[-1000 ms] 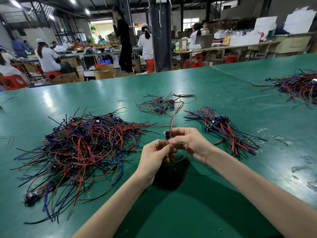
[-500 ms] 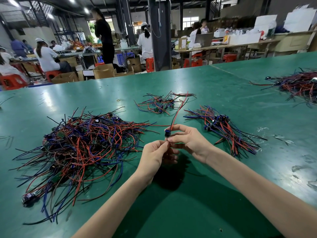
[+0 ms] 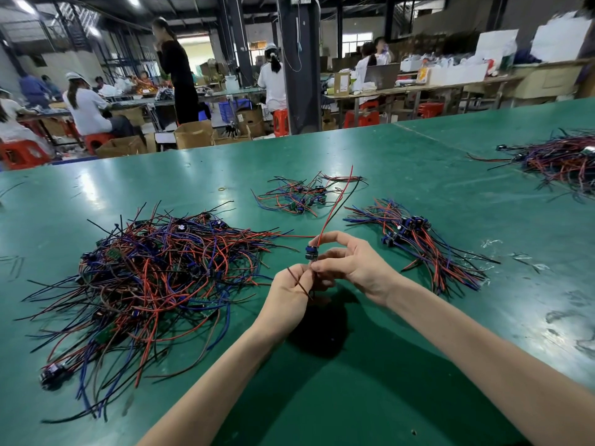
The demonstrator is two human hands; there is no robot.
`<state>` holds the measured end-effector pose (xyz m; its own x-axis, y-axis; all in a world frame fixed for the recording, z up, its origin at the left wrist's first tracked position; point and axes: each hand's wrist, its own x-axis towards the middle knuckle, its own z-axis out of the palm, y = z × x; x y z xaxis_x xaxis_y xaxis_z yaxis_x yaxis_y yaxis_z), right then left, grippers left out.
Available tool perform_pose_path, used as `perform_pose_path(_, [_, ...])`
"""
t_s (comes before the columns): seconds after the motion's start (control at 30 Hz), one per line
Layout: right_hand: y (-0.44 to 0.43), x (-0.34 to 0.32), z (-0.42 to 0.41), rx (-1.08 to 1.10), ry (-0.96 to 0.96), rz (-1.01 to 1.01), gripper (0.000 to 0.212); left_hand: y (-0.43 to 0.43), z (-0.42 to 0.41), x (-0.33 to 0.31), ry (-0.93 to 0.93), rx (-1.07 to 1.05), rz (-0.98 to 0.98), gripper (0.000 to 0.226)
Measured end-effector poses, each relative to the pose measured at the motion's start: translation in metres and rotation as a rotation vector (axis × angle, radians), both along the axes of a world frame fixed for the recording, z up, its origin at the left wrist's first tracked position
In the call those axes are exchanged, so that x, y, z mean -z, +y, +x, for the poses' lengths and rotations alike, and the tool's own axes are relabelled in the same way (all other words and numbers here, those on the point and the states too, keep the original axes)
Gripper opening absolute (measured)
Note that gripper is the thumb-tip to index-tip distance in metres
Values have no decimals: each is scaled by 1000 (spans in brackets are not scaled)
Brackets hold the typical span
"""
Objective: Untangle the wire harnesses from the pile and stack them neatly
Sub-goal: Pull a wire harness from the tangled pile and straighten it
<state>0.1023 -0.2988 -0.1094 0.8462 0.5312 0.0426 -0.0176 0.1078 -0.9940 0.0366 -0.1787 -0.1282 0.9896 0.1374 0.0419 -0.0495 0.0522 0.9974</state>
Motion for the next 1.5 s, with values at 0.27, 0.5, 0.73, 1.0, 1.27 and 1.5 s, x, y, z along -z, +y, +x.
perform_pose_path(0.27, [2,1,2,100,15,56,31,-2,-1,-3,88,91,-13,33])
perform_pose_path(0.5, [-2,-3,6,148,187,159,27,-3,-4,-7,138,79,-107,36])
perform_pose_path(0.73, [1,-4,3,75,144,158,23,-2,-4,-9,134,37,-51,41])
perform_pose_path(1.0, [-9,-9,15,205,175,69,10,-7,-6,-12,157,175,-120,45])
perform_pose_path(1.27, [-30,-17,32,136,320,156,11,-7,-10,-10,153,294,-48,30])
perform_pose_path(1.5, [-42,-19,39,123,329,234,20,-7,-10,-11,122,280,-12,29])
